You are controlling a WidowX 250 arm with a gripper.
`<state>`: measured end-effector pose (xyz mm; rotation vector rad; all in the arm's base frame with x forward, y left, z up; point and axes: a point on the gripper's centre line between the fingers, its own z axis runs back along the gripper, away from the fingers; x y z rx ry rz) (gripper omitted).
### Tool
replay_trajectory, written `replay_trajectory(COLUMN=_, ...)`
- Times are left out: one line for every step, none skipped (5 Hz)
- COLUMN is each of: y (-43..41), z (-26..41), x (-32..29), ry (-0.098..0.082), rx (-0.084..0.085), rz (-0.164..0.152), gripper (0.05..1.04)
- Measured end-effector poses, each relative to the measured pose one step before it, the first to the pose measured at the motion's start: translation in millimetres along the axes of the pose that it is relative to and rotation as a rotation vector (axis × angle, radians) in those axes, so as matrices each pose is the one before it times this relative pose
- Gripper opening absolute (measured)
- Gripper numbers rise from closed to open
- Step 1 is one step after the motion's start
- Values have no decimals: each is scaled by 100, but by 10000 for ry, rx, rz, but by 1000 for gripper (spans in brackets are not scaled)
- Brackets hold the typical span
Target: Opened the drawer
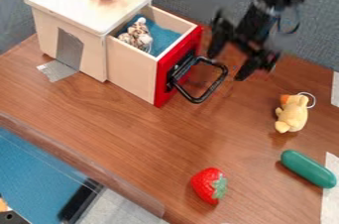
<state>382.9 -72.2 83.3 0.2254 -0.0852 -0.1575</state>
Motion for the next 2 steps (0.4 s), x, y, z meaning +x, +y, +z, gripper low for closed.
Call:
replay_trajectory(y=1182, z=1109, x=-205, ry=-27, rx=-575, rz=465, gripper=1003)
replay_trajectory(y=1930, z=-109, x=-281, ry=259, rx=-535, rz=419, gripper=1001)
